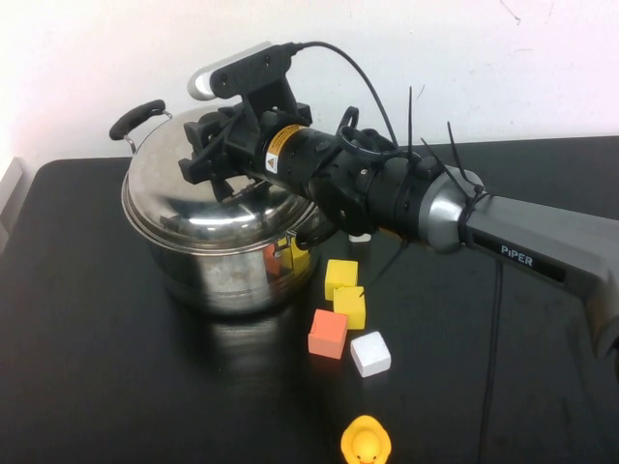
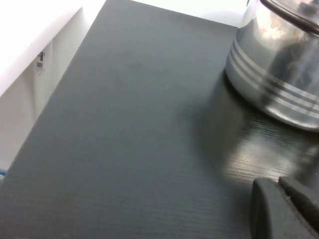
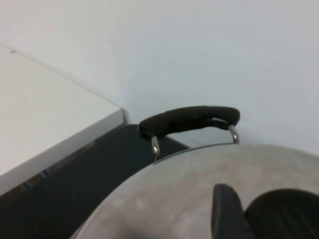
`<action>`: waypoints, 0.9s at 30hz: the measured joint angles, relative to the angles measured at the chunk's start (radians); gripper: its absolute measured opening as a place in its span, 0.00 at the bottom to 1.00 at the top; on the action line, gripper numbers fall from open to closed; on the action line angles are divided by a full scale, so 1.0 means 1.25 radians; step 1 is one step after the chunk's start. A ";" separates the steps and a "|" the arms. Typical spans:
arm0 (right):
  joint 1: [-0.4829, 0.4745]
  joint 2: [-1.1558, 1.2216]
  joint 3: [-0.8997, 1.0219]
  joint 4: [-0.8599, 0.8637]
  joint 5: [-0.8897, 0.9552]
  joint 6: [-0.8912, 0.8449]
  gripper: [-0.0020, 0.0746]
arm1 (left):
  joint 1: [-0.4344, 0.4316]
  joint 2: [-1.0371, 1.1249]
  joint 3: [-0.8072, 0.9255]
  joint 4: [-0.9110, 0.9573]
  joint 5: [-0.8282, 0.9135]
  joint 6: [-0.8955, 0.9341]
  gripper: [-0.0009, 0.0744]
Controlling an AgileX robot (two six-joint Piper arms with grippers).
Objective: Cover the pot
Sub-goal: Place the pot lid on the pot
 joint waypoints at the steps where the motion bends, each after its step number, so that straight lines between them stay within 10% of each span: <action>1: 0.000 0.000 0.000 0.000 0.000 -0.001 0.47 | 0.000 0.000 0.000 0.000 0.000 0.000 0.01; 27: 0.000 -0.019 -0.006 0.000 0.096 0.002 0.47 | 0.000 0.000 0.000 0.000 0.000 0.000 0.01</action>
